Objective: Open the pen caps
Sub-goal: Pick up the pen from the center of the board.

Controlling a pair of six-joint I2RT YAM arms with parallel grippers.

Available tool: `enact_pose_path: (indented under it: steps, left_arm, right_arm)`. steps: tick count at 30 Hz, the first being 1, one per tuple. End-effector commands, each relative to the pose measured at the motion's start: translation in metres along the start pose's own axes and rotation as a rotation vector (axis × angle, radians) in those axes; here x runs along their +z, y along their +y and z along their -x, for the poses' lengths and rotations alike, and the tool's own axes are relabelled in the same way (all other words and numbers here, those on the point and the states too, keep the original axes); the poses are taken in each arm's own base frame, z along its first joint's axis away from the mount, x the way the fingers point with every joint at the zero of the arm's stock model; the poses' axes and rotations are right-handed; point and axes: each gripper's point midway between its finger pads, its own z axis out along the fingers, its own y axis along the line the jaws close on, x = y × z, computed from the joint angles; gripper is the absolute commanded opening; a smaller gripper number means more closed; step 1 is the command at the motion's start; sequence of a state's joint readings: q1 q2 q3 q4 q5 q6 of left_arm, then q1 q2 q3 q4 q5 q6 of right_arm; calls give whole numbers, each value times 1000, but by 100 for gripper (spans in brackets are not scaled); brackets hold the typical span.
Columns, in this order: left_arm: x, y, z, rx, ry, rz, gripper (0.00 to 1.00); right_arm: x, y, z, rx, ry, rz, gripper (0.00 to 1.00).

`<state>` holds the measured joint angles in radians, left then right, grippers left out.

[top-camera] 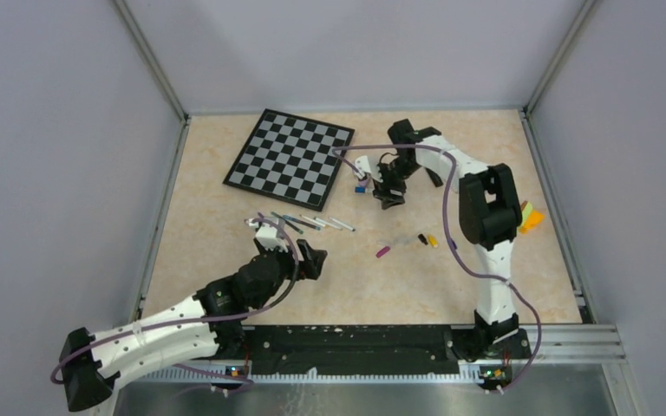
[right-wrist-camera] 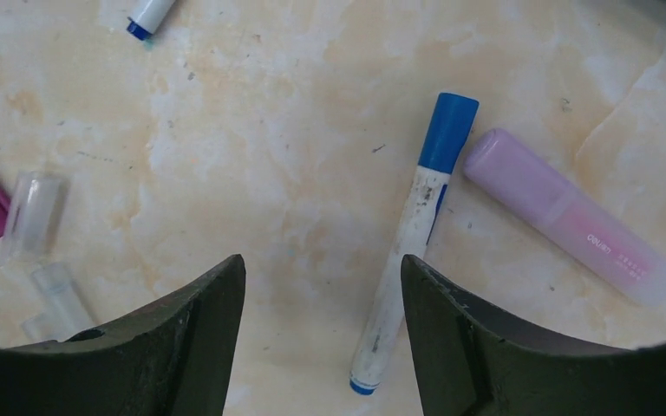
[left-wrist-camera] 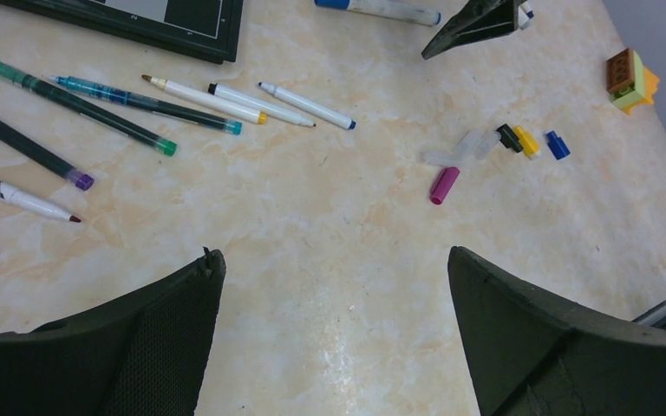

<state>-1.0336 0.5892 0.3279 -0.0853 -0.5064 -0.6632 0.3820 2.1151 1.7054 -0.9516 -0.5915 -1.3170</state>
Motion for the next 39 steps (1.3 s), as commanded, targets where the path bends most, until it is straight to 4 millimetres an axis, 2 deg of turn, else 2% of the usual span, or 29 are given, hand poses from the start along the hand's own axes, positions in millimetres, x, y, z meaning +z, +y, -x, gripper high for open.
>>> enact_pose_path:
  steps: [1,6,13,15,19,24,26,29,33,37,39]
  left_arm:
    - [3,4,4,10,-16,32,99]
    - [5,6,3,21,-11,46,99]
    - [6,7,0,20,-6,52,99]
    - [6,7,-1,18,-3,49,99]
    - [5,5,-1,-2,-2,36,99]
    - [3,-6,0,-70,-11,-24,99]
    - [3,-13,-1,-113,-13,-60,99]
    - [2,-23,2,-193,-30,-112,99]
    - [-2,-38,12,-289,-62,-184,99]
    - [-4,-51,25,-363,-97,-247,99]
    - [-7,-61,36,-380,-128,-296,99]
  right_arm:
    - [6,-30,1,18,58,-67,64]
    - [21,-41,-7,55,84,-73,55]
    - [33,-38,-11,81,101,-54,42]
    - [37,-36,-13,95,111,-50,36]
    - [42,-32,-19,126,141,-45,18]
    - [42,-24,-21,184,156,-68,0]
    - [41,-18,-18,206,146,-79,0]
    - [32,-22,-5,294,107,-155,0]
    - [6,-19,26,327,19,-196,0]
    - [-22,4,59,350,-95,-186,0]
    - [-31,27,74,366,-157,-129,0]
